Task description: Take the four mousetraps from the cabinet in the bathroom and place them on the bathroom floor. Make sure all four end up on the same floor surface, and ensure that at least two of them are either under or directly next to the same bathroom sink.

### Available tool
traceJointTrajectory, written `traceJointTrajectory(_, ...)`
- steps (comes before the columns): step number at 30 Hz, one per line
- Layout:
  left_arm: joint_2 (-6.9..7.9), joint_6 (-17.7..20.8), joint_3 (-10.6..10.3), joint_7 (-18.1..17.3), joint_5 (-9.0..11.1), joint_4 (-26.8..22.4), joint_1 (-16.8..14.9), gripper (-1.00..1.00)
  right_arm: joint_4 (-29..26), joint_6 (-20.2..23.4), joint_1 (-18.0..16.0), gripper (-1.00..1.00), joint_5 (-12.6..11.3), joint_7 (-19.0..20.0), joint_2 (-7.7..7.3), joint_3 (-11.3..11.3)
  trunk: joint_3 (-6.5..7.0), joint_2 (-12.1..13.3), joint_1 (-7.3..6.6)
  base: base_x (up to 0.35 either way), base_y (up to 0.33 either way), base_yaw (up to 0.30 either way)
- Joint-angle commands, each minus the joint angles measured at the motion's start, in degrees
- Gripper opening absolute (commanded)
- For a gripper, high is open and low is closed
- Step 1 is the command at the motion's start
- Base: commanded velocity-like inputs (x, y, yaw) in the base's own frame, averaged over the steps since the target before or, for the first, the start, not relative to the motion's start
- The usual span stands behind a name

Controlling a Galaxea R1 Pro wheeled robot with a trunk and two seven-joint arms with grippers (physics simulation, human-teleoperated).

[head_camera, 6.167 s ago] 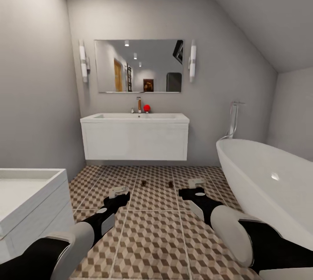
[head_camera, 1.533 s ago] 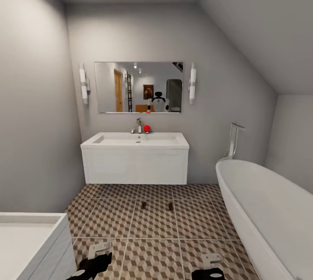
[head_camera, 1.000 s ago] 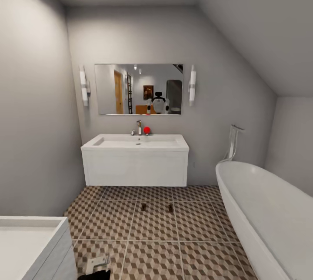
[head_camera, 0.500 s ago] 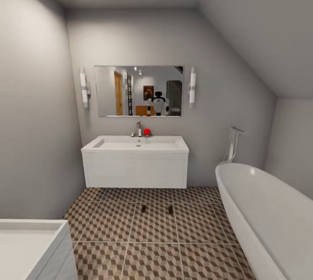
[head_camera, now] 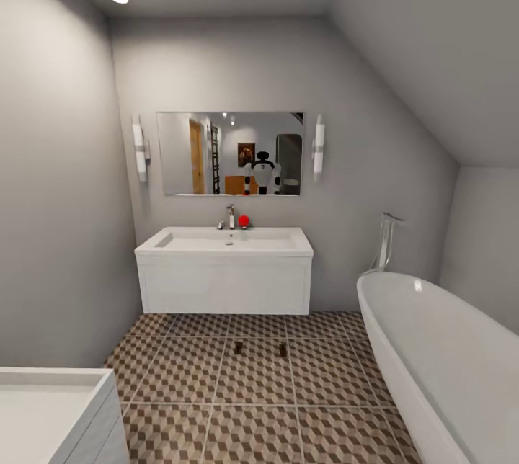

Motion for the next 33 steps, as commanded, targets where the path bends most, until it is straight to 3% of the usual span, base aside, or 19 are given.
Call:
traceJointTrajectory(1, -0.01, -0.2, -0.5, 0.1, 0.4, 0.0, 0.4, 1.0, 0.2, -0.2, 0.1, 1.0, 0.6, -0.2, 0.0, -0.5, -0.07, 0.0, 0.0, 0.0, 0.0, 0.0)
traceJointTrajectory(33, 0.12, 0.0, -0.5, 0.7, 0.5, 0.0, 3.6, 1.0, 0.3, 0.1, 2.4, 1.0, 0.6, 0.4, 0.31, -0.5, -0.07, 0.0, 0.0, 0.0, 0.0, 0.007)
